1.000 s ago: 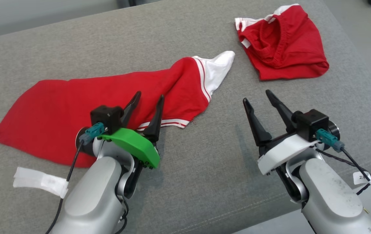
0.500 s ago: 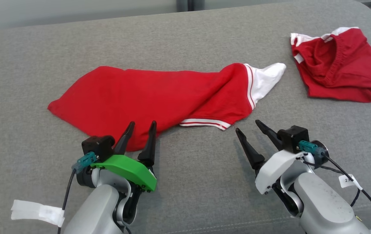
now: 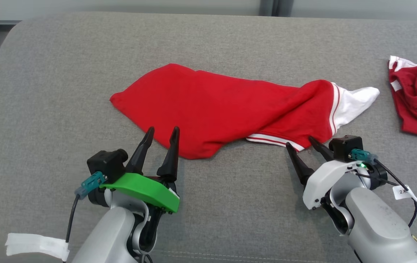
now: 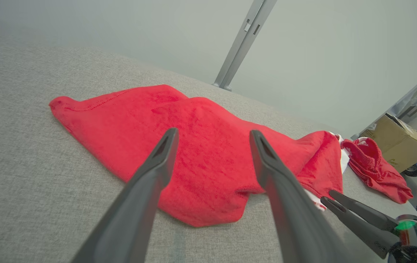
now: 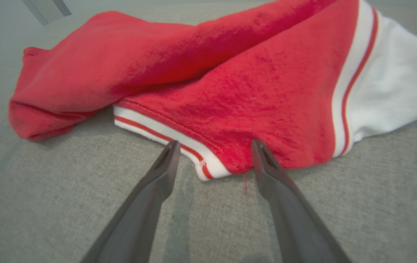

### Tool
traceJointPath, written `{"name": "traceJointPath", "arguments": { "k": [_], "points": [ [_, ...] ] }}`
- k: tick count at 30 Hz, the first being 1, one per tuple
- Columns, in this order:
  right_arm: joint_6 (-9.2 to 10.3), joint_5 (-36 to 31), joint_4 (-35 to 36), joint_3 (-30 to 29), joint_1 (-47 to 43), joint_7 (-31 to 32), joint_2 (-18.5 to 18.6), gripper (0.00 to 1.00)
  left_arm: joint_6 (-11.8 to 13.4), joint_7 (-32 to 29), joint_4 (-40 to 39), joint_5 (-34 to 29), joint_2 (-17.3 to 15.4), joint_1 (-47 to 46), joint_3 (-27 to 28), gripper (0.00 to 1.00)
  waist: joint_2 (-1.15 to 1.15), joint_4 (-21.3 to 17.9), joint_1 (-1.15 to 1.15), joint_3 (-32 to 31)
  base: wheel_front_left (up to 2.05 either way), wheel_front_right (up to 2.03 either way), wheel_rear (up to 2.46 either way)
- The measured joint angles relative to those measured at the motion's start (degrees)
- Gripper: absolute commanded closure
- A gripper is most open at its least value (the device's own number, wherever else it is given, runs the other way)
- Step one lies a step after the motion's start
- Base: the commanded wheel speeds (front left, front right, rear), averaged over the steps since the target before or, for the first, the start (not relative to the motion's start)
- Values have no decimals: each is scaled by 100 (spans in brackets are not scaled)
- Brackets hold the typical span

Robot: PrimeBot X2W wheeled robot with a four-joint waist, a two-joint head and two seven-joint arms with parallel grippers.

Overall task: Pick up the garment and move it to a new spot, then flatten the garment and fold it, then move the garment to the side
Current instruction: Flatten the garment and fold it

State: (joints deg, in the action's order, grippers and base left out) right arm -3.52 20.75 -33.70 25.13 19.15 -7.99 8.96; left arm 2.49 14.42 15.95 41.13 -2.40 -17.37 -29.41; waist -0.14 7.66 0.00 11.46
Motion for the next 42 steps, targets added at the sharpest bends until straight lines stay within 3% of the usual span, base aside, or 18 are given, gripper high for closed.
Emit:
{"name": "traceJointPath", "arguments": {
  "k": [5, 7, 8, 9, 10, 13, 14, 15, 20, 26, 34, 39, 42],
  "points": [
    [2, -29, -258, 16, 169, 101, 43, 0, 5, 0, -188, -7, 1, 8, 62, 0, 0, 202, 0, 85, 0, 0, 0],
    [14, -104, -396, 57, 233, 158, 109, 4, 5, 0, -222, -15, 1, 14, 120, 0, 0, 286, 0, 138, 0, 0, 0],
    [15, -158, -445, 97, 279, 188, 164, 19, 7, 0, -246, -15, 1, 23, 148, 0, 0, 324, 0, 163, 0, 0, 0],
    [15, -207, -497, 118, 332, 207, 211, 22, 8, 0, -281, -20, 1, 39, 175, 0, 0, 360, 0, 187, 0, 0, 0],
    [15, -269, -553, 145, 394, 209, 233, 42, 11, 0, -322, -40, 3, 71, 221, 0, 0, 392, 0, 210, 0, 0, 0],
    [13, -323, -636, 168, 528, 258, 254, 69, 30, 0, -372, -74, 3, 182, 368, 0, 0, 446, 0, 262, 0, 0, 0],
    [9, -334, -662, 193, 569, 258, 252, 81, 58, 0, -387, -92, 3, 222, 425, 0, 0, 442, 0, 269, 0, 0, 0],
    [7, -353, -683, 215, 616, 258, 249, 100, 63, 0, -394, -118, 3, 254, 491, 0, 0, 430, 0, 271, 0, 0, 0],
    [8, -367, -673, 153, 754, 182, 255, 100, 64, 0, -549, -241, 3, 335, 603, 0, 0, 297, 0, 247, 0, 0, 0],
    [119, -252, -315, -389, 1138, -303, 632, 100, 63, 0, -633, -285, 3, 382, 690, 0, 0, 82, 0, 199, 0, 0, 0],
    [99, -252, 620, -605, 1477, -575, 811, 100, 56, 0, -662, -307, 1, 578, 698, 0, 0, -197, 0, 18, 0, 0, 0],
    [-124, -254, 1501, -448, 1572, -635, 740, 100, 57, 0, -728, -307, 2, 636, 827, 0, 0, -324, 0, -153, 0, 0, 0],
    [-151, -315, 2028, -347, 1590, -644, 712, 100, 57, 0, -764, -307, 0, 691, 945, 0, 0, -373, 0, -252, 0, 0, 0]
  ]
}}
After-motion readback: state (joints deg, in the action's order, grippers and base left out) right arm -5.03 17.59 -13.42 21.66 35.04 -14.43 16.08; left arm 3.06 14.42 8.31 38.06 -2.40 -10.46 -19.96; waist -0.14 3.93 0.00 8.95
